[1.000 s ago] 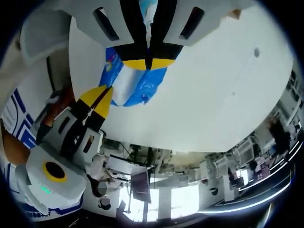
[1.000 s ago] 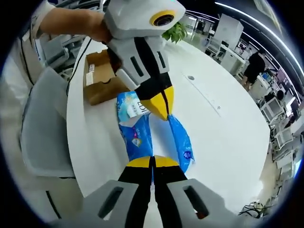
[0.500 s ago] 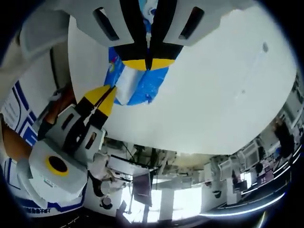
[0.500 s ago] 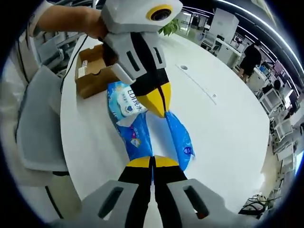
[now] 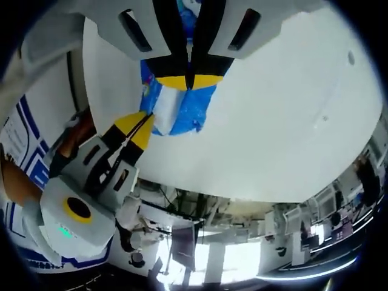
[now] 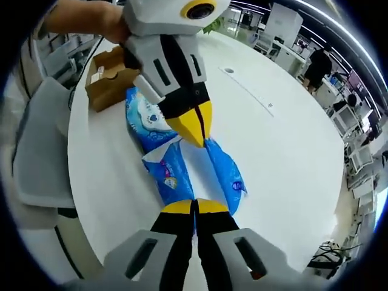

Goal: Operate the shoe box by opening the lid, removing the specified soft item, and placing it in the target area until the item is outside and the box remains undamaged.

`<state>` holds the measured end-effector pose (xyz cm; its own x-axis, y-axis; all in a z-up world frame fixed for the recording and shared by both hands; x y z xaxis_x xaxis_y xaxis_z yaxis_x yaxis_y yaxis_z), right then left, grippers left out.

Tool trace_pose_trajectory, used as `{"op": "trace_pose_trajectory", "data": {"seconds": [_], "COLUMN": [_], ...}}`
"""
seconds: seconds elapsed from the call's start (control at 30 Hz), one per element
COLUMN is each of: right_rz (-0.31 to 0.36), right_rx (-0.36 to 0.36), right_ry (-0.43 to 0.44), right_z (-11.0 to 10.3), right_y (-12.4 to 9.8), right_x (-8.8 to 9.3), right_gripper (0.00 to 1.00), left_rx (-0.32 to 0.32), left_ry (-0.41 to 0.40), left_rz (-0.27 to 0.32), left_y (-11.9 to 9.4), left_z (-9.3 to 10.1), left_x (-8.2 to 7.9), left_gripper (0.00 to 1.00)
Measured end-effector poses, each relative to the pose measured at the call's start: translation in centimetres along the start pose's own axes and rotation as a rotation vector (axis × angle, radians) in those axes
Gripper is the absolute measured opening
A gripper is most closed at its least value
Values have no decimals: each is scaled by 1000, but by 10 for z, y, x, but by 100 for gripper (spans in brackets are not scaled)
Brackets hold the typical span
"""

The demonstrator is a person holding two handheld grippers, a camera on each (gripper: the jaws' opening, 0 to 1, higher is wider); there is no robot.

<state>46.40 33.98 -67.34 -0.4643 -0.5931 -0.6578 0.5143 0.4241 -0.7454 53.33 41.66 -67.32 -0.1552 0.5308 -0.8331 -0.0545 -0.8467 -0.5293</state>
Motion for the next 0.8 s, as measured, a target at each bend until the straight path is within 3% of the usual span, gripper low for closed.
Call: {"op": "trace_pose_trajectory", "data": {"seconds": [0.37,0.8], "right_rz": [-21,-17], "right_rx": [1,7], "right_ry": [18,24], "right_z": [4,5], "right_y": [17,26], "right_x": [19,18], "right_gripper": [0,0], "left_rx": [13,8], "left_ry": [-10,-13], "left_rz": [-22,-38], "left_y": [17,21], "left_z": [-5,-12], "left_x": [14,23], "left_gripper": [0,0]}}
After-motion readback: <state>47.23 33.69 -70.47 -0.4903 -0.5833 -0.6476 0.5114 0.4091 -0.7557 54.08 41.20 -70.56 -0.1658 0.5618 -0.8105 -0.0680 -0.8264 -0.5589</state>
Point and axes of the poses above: the point that each gripper's makers call its tool centre point, and the gripper's own axes: y roughly forward along the fingers, z roughly to its right, x roughly out of its underside, the point moved 5 cm from there along -y, roughly backward along the fingers, and after that the axes turned 11 degrees about z, right-handed, at the moved point
